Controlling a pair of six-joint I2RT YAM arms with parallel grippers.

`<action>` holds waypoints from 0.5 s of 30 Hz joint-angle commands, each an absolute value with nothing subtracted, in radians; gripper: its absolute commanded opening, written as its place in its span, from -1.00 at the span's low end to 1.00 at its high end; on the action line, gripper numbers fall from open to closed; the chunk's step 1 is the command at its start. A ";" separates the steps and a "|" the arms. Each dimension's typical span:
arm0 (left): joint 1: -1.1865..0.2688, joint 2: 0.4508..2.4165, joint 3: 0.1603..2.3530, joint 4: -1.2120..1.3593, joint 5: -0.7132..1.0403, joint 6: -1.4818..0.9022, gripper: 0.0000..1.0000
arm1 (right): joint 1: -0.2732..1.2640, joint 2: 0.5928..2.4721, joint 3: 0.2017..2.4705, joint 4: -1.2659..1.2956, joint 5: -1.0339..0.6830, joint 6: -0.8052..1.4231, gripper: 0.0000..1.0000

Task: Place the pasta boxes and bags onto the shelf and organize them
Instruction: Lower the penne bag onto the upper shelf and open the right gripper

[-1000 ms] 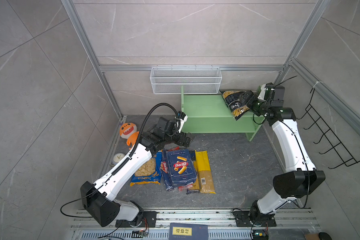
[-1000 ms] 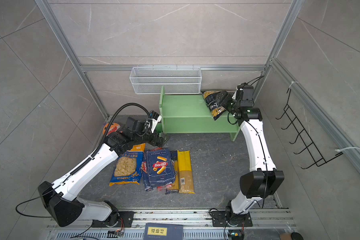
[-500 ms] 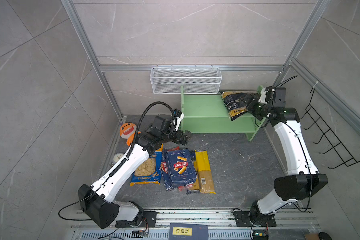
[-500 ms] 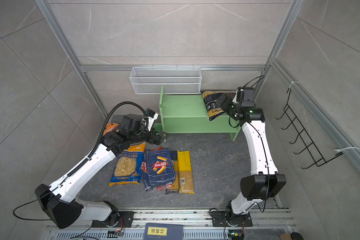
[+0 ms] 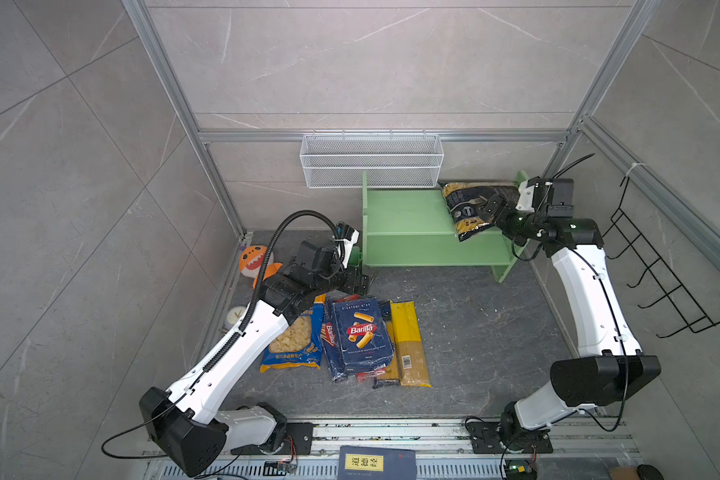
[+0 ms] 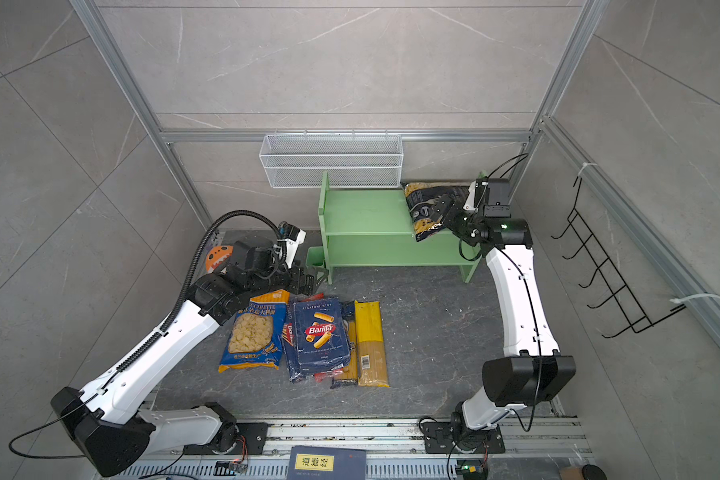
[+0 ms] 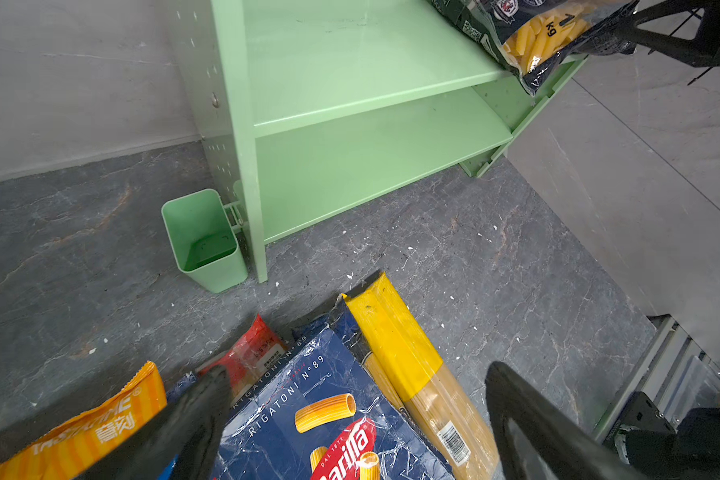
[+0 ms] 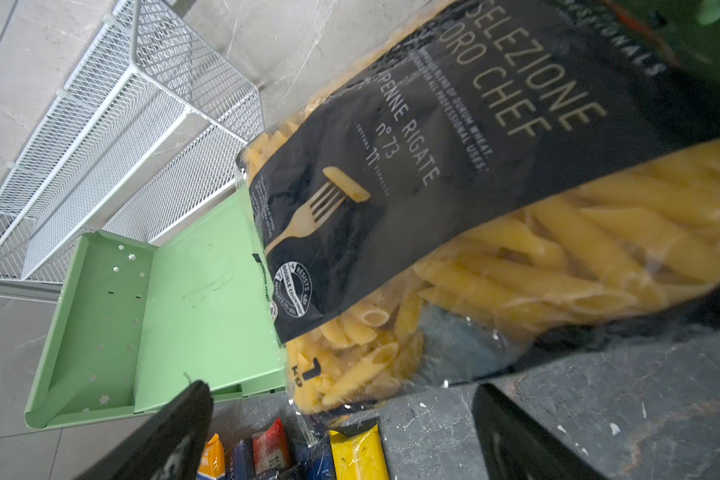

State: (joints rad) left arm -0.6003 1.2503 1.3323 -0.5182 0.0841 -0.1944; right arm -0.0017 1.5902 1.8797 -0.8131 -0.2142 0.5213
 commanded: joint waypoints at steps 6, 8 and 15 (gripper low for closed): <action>-0.581 1.140 1.314 -0.602 -0.094 -0.214 0.94 | 0.000 1.492 1.800 -0.876 -0.267 0.471 0.99; -0.567 1.131 1.305 -0.637 -0.130 -0.236 0.94 | 0.009 1.474 1.791 -0.896 -0.262 0.457 0.98; -0.457 1.074 1.203 -0.711 -0.178 -0.412 0.95 | 0.135 1.417 1.770 -0.969 -0.172 0.404 0.99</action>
